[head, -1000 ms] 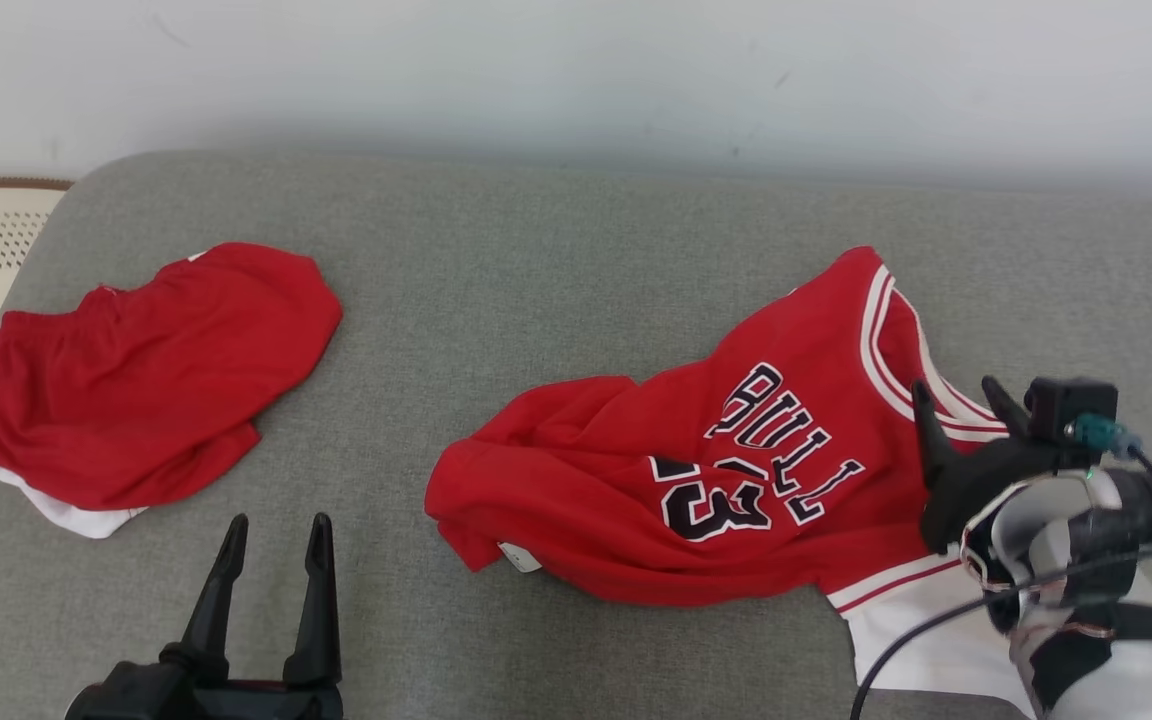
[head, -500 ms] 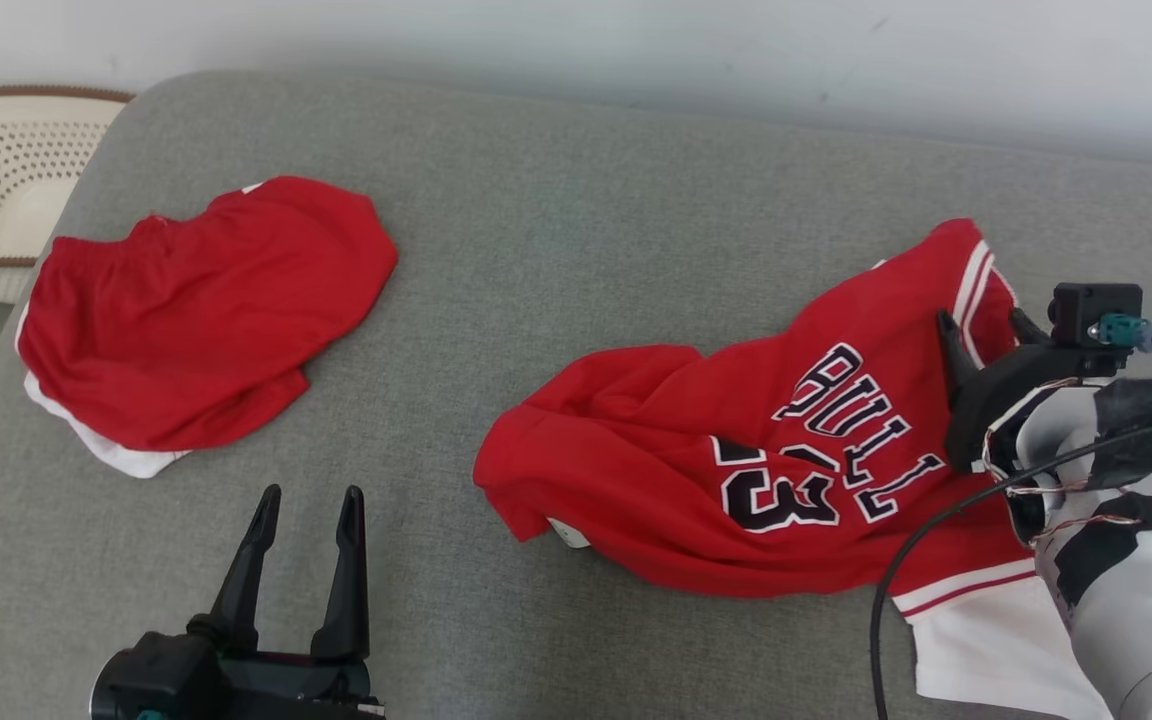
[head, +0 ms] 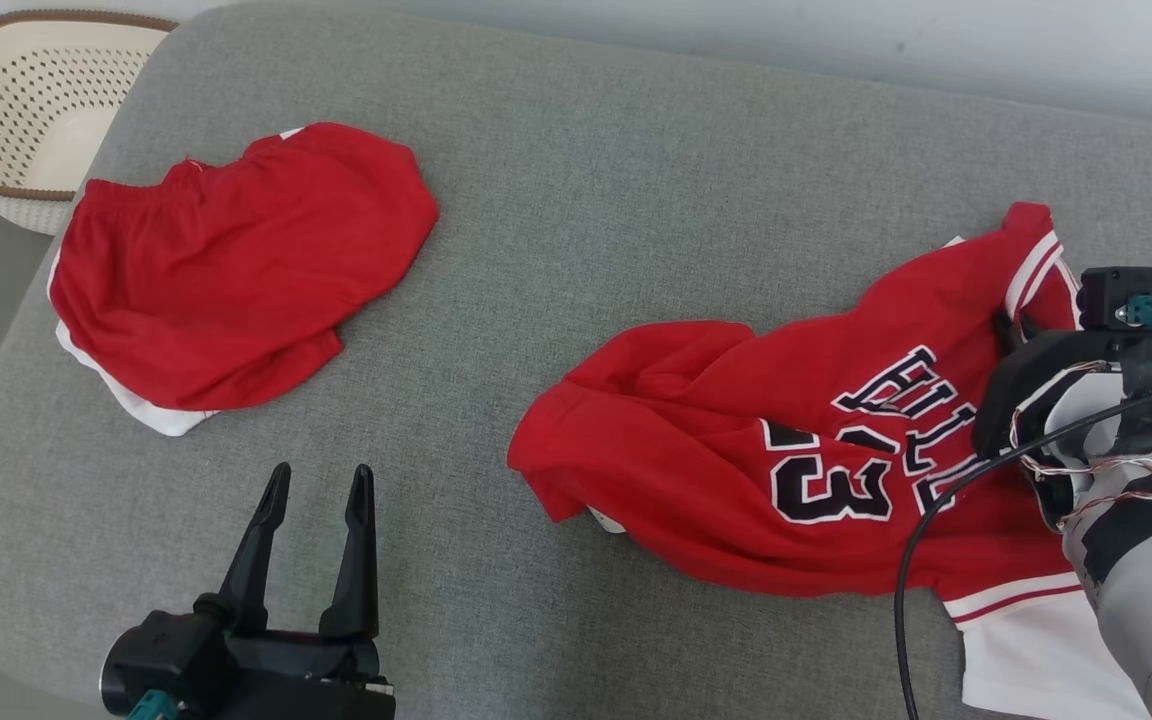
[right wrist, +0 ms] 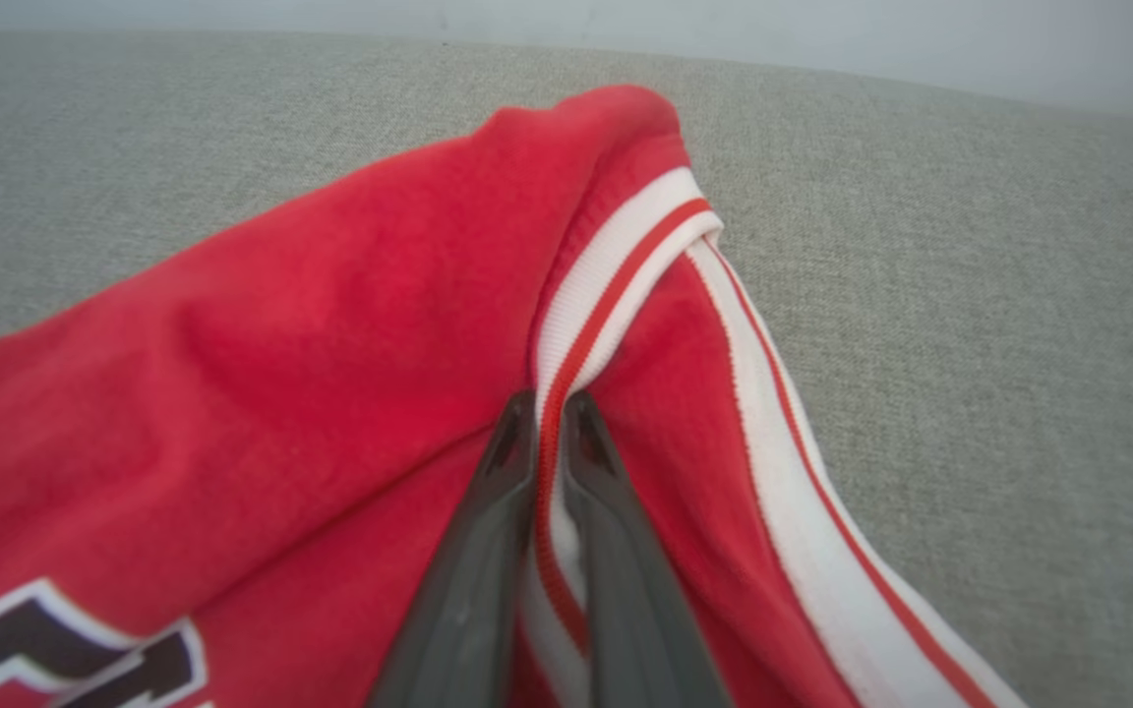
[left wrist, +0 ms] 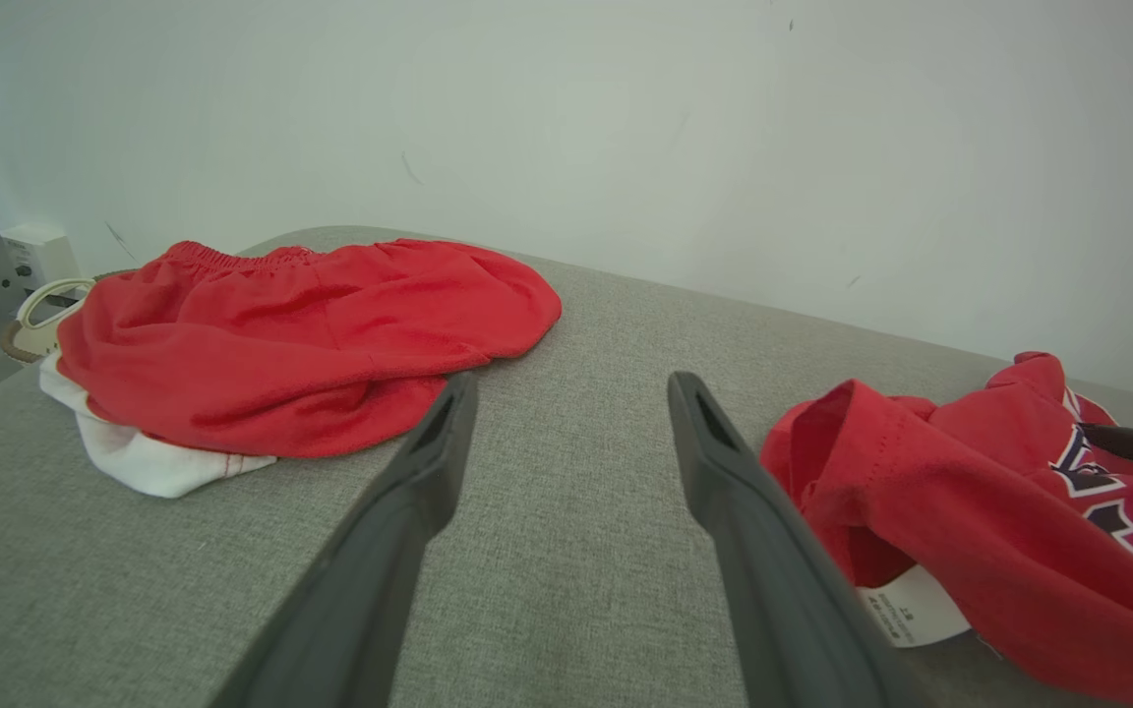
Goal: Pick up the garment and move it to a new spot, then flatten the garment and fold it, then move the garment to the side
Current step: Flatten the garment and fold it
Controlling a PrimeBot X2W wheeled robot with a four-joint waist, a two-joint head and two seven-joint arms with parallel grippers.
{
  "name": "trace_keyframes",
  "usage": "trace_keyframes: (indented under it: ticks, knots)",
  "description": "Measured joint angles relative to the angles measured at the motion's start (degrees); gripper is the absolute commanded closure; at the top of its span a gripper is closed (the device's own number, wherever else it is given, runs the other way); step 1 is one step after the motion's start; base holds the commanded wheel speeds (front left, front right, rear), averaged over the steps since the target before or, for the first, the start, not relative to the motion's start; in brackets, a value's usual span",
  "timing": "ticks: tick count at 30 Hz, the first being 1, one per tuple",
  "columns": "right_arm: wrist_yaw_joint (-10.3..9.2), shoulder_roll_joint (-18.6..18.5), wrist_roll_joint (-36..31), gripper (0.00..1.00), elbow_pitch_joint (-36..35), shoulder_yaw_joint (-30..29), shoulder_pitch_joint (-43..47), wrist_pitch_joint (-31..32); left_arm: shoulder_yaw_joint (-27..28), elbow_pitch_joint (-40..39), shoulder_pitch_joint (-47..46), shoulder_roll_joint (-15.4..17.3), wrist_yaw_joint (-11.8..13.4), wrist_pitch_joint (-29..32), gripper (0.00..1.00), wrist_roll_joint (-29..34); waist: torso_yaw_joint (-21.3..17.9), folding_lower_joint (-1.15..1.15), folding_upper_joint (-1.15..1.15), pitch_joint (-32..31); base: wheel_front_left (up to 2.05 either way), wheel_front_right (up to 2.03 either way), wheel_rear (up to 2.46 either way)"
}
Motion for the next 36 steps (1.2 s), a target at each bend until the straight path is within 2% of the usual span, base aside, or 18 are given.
trace_keyframes:
  ticks: [7,17,20,21,22,32,36]
  knots:
    - [0.02,-1.91,0.35,1.00,0.48,1.12,-1.86,-1.13,0.19,0.29,0.00,0.01,0.23,0.00,0.00,-0.33,-0.35,0.00,0.00,0.15,0.00,0.00,0.00]
    - [0.02,-8.88,-0.27,1.00,1.42,-0.42,-7.48,-4.79,-0.54,0.52,-0.01,0.00,0.65,0.00,0.00,-0.85,-1.38,0.00,0.00,-0.43,0.00,0.00,0.00]
    - [0.02,-8.76,-0.89,0.99,1.70,-0.82,-7.71,-5.06,-0.47,0.66,-0.02,0.00,0.64,0.00,0.00,-0.91,-1.39,0.00,0.00,-0.36,0.00,0.00,0.00]
    - [0.02,-8.60,-1.11,0.23,1.74,-0.90,-7.71,-5.12,-0.43,0.71,-0.02,0.00,0.64,0.00,0.00,-0.91,-1.42,0.00,0.00,-0.36,0.00,0.00,0.00]
    - [0.02,-8.45,-1.32,0.00,1.77,-1.15,-7.68,-5.13,-0.35,0.82,-0.02,0.01,0.64,0.00,0.00,-0.91,-1.47,0.00,0.00,-0.40,0.00,0.00,0.00]
    - [0.02,-6.68,-1.46,0.00,1.99,-3.27,-2.80,-7.14,-0.23,1.79,0.40,-0.01,0.59,0.00,0.00,-0.92,-2.34,0.00,0.00,-3.16,0.00,0.00,0.00]
    - [0.02,-5.03,-1.02,0.00,-1.32,-4.33,-0.69,-8.22,0.64,1.49,1.87,0.00,0.64,-0.01,0.00,-0.89,-3.62,-0.01,0.00,-4.26,0.00,0.00,0.00]
